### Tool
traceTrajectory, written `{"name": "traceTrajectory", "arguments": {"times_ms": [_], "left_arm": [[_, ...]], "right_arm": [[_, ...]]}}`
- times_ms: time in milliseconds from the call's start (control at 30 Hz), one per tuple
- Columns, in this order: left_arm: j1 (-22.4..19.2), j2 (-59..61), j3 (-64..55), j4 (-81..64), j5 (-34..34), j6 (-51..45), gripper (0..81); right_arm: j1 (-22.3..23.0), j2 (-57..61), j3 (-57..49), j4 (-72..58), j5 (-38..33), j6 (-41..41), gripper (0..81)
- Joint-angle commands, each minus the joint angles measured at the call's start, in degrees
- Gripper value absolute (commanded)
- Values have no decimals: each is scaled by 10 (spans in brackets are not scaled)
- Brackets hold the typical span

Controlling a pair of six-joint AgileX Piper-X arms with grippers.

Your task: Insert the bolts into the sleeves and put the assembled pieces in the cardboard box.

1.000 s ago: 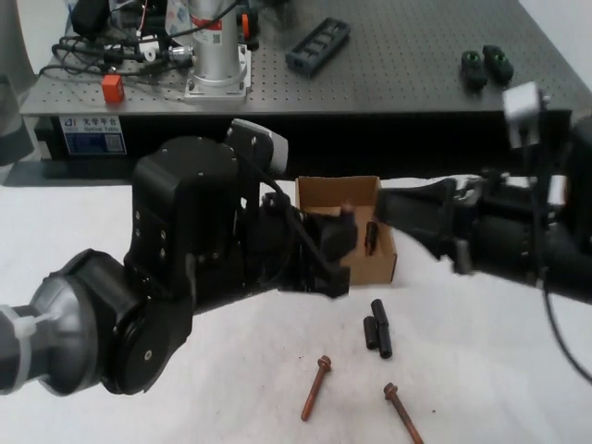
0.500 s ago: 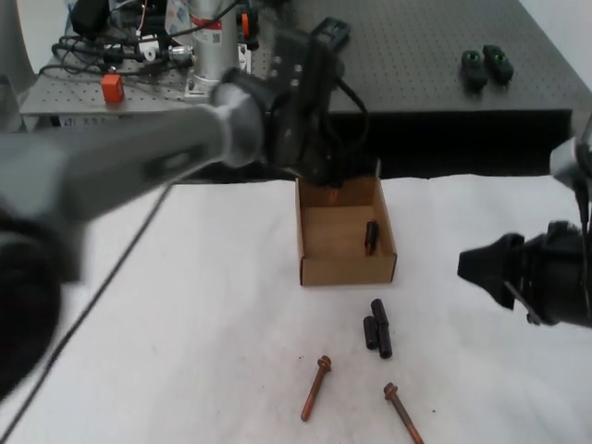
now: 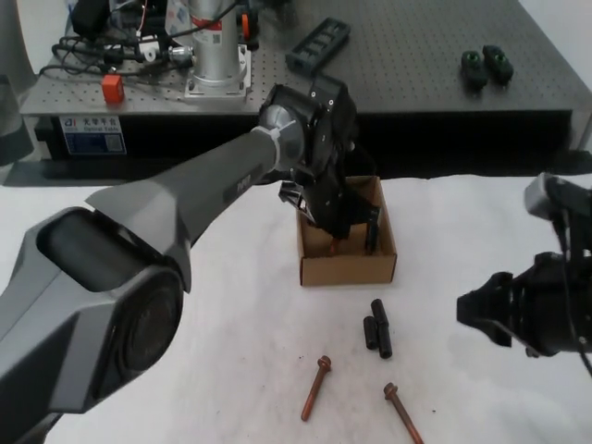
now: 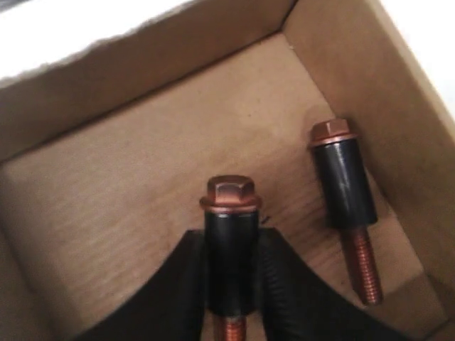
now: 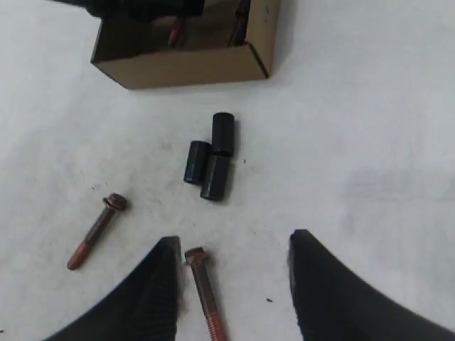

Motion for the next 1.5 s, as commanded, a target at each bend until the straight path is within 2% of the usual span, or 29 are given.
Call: {"name": "traceTrajectory", "arguments": {"times_ms": [0, 33, 100, 267, 367, 500, 700, 800, 1033, 1100, 1200, 1267, 1367, 1433, 1467], "left_arm": [[-1, -11, -14, 0, -1, 11, 287], [-1, -17, -15, 3, -1, 11, 315], [1, -37, -14, 19, -7, 11, 321], [18, -110, 6, 89, -115, 20, 251], [32, -172, 69, 94, -135, 18, 215], [38, -272, 216, 44, -136, 15, 211], [38, -399, 407, -32, -99, 25, 214], [38, -424, 452, -38, -95, 25, 214], [38, -431, 488, -33, -90, 28, 214], [38, -431, 492, -32, -63, 31, 214], [38, -429, 498, -32, 25, 33, 214], [38, -423, 498, -32, 66, 32, 214], [38, -412, 498, -27, 89, 32, 218], [36, -404, 498, -17, 99, 35, 243], [33, -399, 498, -12, 101, 35, 260]], "right_arm": [[5, 9, -11, 7, 5, -15, 350], [14, 23, -21, 8, 10, -15, 349], [31, 52, -43, 8, 27, -21, 349], [76, 149, -113, 44, 64, -54, 349], [98, 211, -157, 66, 78, -66, 349], [110, 285, -204, 68, 82, -66, 349], [111, 355, -237, 69, 82, -71, 330], [111, 376, -238, 71, 96, -78, 303], [111, 405, -238, 73, 123, -85, 304], [111, 412, -238, 68, 131, -86, 304], [111, 416, -240, 60, 131, -87, 302], [111, 416, -240, 60, 131, -90, 270], [111, 416, -240, 69, 131, -91, 143], [111, 416, -240, 69, 131, -91, 26], [111, 415, -241, 69, 131, -91, 20]]}}
